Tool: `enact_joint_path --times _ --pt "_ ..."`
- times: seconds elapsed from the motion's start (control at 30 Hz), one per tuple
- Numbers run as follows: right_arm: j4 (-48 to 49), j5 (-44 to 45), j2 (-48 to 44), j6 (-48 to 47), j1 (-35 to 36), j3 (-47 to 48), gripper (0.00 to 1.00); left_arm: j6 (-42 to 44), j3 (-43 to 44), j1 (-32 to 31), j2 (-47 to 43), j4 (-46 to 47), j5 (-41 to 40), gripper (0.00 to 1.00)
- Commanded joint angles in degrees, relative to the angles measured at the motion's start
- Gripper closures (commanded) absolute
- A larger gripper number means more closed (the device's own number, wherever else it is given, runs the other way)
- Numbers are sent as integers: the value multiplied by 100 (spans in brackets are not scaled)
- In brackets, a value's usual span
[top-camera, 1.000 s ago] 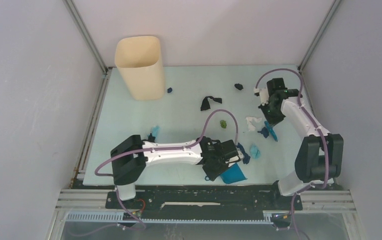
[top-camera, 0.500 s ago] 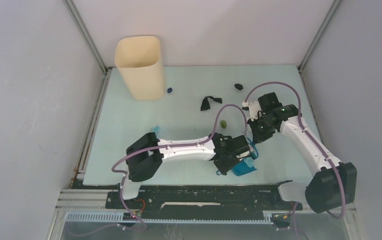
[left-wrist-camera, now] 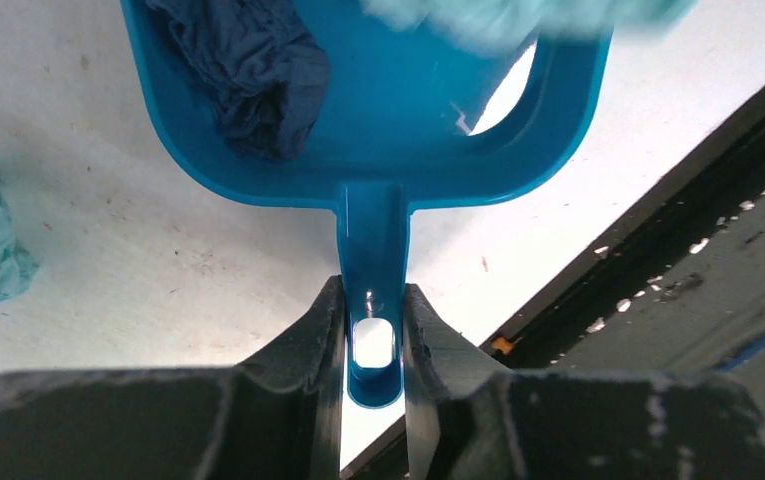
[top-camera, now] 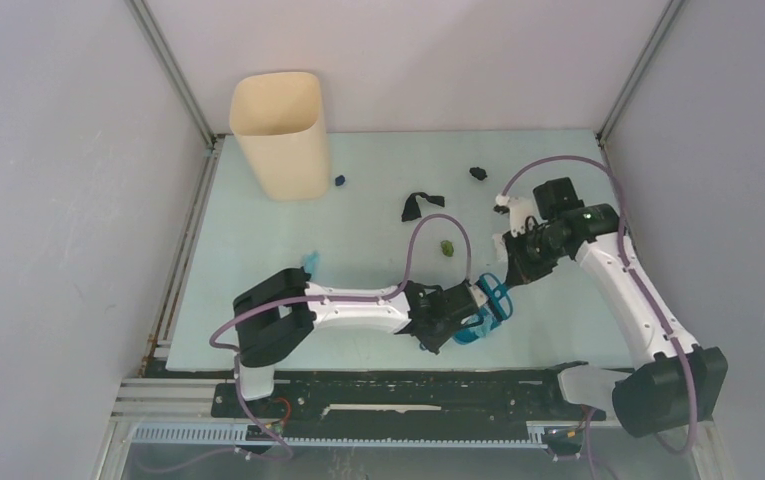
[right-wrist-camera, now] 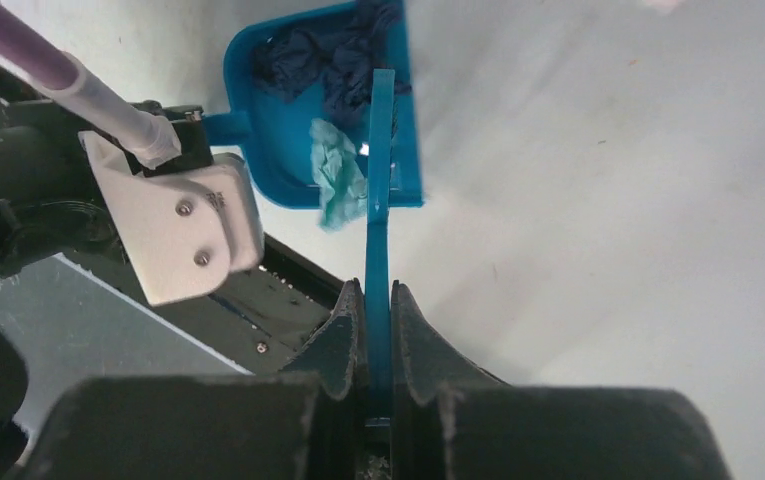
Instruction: Sweep away the paper scraps from the table
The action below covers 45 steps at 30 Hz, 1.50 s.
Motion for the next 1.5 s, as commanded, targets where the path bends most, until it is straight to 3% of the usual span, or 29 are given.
enact_joint_path --times 0.0,0.23,0.4,0.5,0.7,0.93,1.47 --pt "-206 1 -205 -242 -434 767 100 -139 -347 -91 -482 938 -406 100" --pt "57 562 658 -746 -1408 1579 100 -241 -270 -123 -690 595 -395 100" --pt "1089 1422 1292 -820 -1385 1693 100 -468 300 -88 -495 -574 -391 100" --pt "1216 1704 1931 -807 -1323 2104 100 -437 676 -88 -283 -1259 -110 100" --pt "1407 2190 2947 -900 -937 2841 100 -527 780 117 -274 -1452 -26 100" --pt "1044 1606 3241 -1282 -432 2742 100 -329 1250 404 212 -1671 13 100" --pt "5 -443 1595 -544 8 982 100 -22 1613 502 648 -1257 158 100"
